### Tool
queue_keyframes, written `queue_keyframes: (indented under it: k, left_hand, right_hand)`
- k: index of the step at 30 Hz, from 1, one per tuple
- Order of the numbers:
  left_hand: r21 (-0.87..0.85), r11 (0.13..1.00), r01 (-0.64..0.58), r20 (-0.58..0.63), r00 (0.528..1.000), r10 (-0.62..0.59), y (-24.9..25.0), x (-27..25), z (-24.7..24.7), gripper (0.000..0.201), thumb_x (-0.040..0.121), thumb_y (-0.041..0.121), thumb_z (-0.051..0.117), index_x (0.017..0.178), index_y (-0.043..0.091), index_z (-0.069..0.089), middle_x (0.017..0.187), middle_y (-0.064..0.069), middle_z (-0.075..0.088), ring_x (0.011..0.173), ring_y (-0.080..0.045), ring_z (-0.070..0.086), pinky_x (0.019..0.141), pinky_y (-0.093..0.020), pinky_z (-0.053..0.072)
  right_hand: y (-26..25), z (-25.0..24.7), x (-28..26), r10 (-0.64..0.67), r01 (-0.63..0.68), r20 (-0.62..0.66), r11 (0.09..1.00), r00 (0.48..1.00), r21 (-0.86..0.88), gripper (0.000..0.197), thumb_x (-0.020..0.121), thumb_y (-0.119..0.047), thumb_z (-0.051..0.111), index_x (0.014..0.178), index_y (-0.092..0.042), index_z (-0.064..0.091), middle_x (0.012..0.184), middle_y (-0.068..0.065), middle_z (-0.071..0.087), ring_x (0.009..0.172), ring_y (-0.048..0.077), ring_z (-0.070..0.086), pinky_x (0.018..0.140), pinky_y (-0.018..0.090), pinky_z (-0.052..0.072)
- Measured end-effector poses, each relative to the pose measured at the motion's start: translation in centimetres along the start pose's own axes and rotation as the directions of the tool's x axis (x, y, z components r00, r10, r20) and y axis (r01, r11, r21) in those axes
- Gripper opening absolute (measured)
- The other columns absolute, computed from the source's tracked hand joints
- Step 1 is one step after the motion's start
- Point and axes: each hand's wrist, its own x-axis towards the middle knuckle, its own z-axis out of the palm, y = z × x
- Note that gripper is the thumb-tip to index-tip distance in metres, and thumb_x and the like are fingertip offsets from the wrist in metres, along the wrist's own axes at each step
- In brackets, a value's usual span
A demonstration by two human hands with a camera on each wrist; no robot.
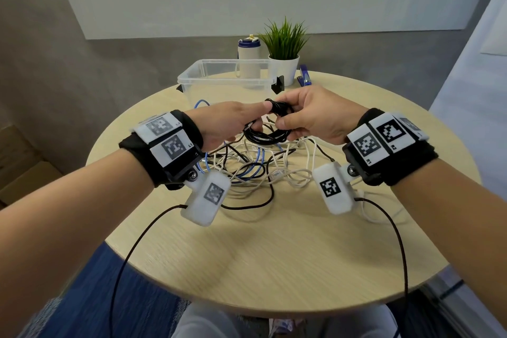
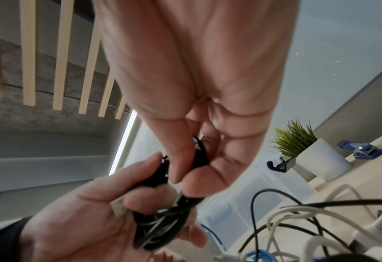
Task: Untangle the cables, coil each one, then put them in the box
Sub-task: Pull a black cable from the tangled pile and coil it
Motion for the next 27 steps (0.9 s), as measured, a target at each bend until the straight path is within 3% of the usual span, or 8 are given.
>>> queue_keyframes:
  k: [5,8,11,13,16,21,24,27]
  left_hand:
    - [0.054,0.997,-0.059,-0.031,0.998,0.061,-0.2,0.1,-0.3,0.052,0.09,0.065,0.035,0.063,0.024,0.053,0.093,0.0,0.059,0.098,-0.021,0.049,0.099,-0.04,0.032]
    - [-0.02,0.994,-0.104,0.088,0.991,0.105,-0.6,-0.2,-0.6,0.05,0.075,0.069,0.056,0.087,0.021,0.064,0.098,0.004,0.061,0.11,-0.022,0.052,0.101,-0.039,0.036]
    - [-0.032,0.992,-0.122,0.105,0.987,0.124,-0.7,-0.4,-0.7,0.062,0.062,0.063,0.057,0.097,0.011,0.062,0.098,0.0,0.06,0.103,-0.022,0.053,0.105,-0.045,0.038]
    - [0.043,0.99,-0.131,0.089,0.988,0.127,-0.6,-0.6,-0.6,0.061,0.065,0.061,0.055,0.098,0.009,0.059,0.093,-0.003,0.056,0.089,-0.022,0.05,0.094,-0.045,0.041]
    - [0.143,0.975,-0.169,0.03,0.986,0.166,-0.2,-0.7,-0.4,0.033,0.077,0.042,0.06,0.1,0.017,0.06,0.084,-0.008,0.058,0.075,-0.021,0.047,0.075,-0.046,0.041]
    - [0.131,0.971,-0.201,0.048,0.979,0.196,0.4,-1.1,-0.9,0.046,0.066,0.041,0.068,0.1,0.01,0.066,0.105,-0.02,0.068,0.101,-0.041,0.059,0.1,-0.056,0.04]
    - [0.09,0.976,-0.199,0.144,0.972,0.185,0.5,-2.0,-1.2,0.018,0.084,0.019,0.061,0.1,0.014,0.066,0.109,-0.015,0.069,0.099,-0.031,0.061,0.103,-0.048,0.039]
    - [0.047,0.98,-0.191,0.171,0.969,0.181,0.3,-2.5,-1.4,0.017,0.092,0.001,0.052,0.101,0.012,0.062,0.107,-0.012,0.067,0.096,-0.02,0.058,0.098,-0.039,0.044]
  right_hand:
    - [-0.7,0.0,-0.4,-0.039,0.037,0.024,0.995,0.999,0.088,0.021,0.093,-0.005,0.055,0.112,-0.009,0.063,0.075,0.007,0.057,0.066,0.011,0.059,0.056,0.023,0.055]
    - [-0.7,-0.1,-0.5,-0.064,0.061,0.02,0.994,0.998,0.092,0.031,0.092,-0.001,0.055,0.117,-0.017,0.061,0.078,0.008,0.062,0.065,0.011,0.061,0.058,0.027,0.055]
    - [-0.6,0.1,-0.4,-0.085,0.084,0.012,0.996,0.996,0.032,0.032,0.091,0.002,0.056,0.113,-0.02,0.064,0.082,0.008,0.066,0.069,0.014,0.062,0.059,0.028,0.057]
    - [-0.6,0.1,-0.3,-0.083,0.083,-0.001,0.997,0.997,-0.003,0.03,0.09,0.003,0.056,0.11,-0.018,0.065,0.079,0.007,0.064,0.07,0.014,0.061,0.058,0.028,0.057]
    - [-0.7,0.2,-0.1,-0.073,0.073,-0.003,0.995,0.997,-0.067,0.028,0.09,0.003,0.056,0.1,-0.022,0.065,0.081,0.012,0.061,0.072,0.017,0.06,0.061,0.031,0.058]
    - [-0.6,0.3,0.0,-0.067,0.066,0.001,0.988,0.998,-0.142,0.028,0.092,0.001,0.054,0.096,-0.025,0.065,0.083,0.013,0.061,0.074,0.017,0.06,0.064,0.033,0.059]
    - [-0.7,0.4,-0.2,-0.069,0.07,0.008,0.985,0.998,-0.159,0.029,0.092,0.0,0.055,0.095,-0.026,0.067,0.086,0.015,0.062,0.077,0.019,0.061,0.065,0.034,0.059]
    - [-1.0,0.8,-0.2,-0.065,0.067,0.018,0.981,0.998,-0.18,0.027,0.092,0.0,0.054,0.097,-0.023,0.067,0.083,0.015,0.062,0.075,0.02,0.061,0.063,0.031,0.059]
